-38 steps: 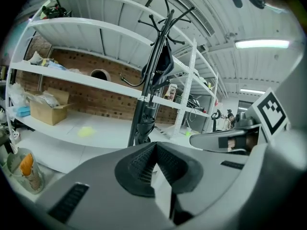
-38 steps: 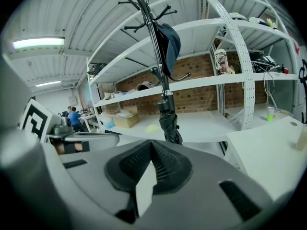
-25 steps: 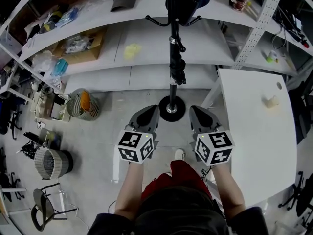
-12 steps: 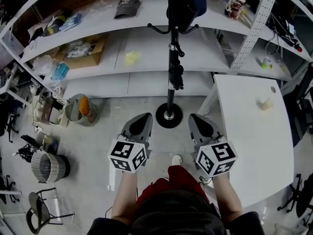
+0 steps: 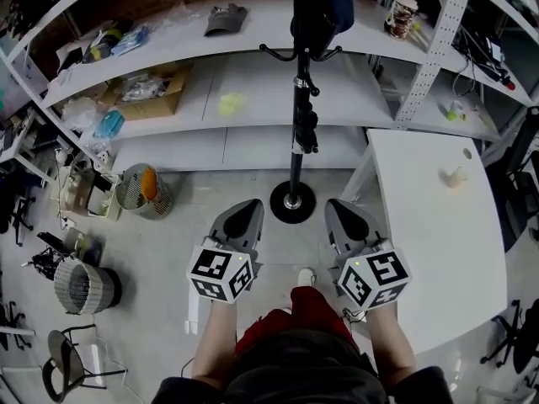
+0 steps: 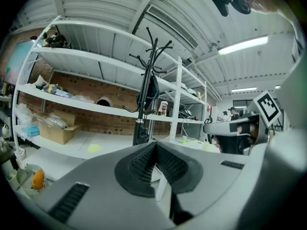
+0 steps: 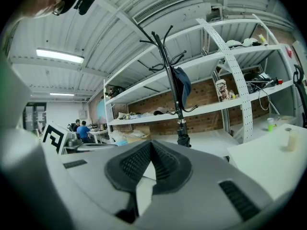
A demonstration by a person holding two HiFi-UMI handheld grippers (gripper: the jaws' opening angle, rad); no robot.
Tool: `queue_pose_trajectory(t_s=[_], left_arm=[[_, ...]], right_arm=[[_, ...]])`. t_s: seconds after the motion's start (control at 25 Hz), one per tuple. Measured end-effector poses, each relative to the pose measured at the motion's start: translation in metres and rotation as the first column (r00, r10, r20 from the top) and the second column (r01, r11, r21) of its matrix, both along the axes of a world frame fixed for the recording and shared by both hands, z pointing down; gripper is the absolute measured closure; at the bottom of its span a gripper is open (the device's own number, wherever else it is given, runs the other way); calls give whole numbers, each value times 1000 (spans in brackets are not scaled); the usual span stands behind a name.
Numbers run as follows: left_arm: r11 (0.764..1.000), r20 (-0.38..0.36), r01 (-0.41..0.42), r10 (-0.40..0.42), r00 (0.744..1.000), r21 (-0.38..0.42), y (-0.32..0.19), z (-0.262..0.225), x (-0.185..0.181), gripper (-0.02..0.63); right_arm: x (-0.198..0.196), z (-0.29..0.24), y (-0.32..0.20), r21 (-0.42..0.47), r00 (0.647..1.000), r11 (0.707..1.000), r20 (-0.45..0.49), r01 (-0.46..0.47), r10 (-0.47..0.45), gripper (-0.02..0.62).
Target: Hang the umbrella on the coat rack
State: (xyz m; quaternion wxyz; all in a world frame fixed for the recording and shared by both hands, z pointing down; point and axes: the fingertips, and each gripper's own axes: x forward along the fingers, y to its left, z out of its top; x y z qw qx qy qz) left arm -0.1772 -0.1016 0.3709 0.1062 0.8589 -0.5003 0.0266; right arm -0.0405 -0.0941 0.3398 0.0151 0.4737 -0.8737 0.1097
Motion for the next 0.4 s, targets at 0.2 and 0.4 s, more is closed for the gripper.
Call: queue_pose_trajectory(t_s=[0.2, 0.4], left_arm=[[1000, 21, -5, 5, 1000, 25, 20, -9, -5, 595], [999, 11, -17, 17, 1000, 45, 40, -22, -6, 595]], right_arm=[[-3, -7, 21, 17, 1000, 1000, 7, 3, -3, 578], [-5, -12, 43, 27, 1000, 1000, 6, 8, -8, 578]])
